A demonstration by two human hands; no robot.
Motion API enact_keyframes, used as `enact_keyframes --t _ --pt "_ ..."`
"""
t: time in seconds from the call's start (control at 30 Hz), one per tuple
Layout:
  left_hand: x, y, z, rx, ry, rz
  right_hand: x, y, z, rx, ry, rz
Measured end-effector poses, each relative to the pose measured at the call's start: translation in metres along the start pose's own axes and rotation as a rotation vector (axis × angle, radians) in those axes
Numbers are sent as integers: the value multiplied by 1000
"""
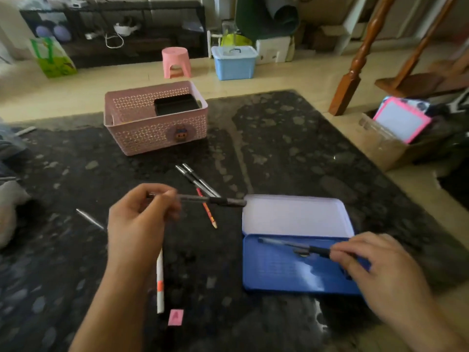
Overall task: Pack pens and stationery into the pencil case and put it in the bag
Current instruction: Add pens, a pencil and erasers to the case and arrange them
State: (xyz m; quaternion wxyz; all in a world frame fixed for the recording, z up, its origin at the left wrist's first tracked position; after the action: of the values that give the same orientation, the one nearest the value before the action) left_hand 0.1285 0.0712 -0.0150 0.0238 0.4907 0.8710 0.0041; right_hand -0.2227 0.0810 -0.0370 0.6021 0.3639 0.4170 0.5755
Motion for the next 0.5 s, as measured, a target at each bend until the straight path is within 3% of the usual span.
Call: enact_keyframes --t 0.1,0.37,0.5 --pt "6 -26 10 62 73 219 -4 2 -5 36 -21 -32" --pt "30 -61 33 -207 150 661 -19 -15 5 87 83 -159" --pt "37 -69 41 -159 215 718 -18 -8 14 17 121 -250"
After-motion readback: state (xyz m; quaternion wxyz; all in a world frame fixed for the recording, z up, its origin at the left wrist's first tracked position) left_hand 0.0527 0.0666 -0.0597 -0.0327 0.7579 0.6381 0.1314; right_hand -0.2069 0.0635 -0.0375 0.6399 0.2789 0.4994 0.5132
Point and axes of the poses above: each hand's wrist, its own x-axis away from the middle knuckle, its own y-axis out of the back of the hand, z = x × y, the point moved 8 cm from there along -x, towards the middle knuckle, and after that the axes turned 2 degrees about -y, right-handed, at the moved point
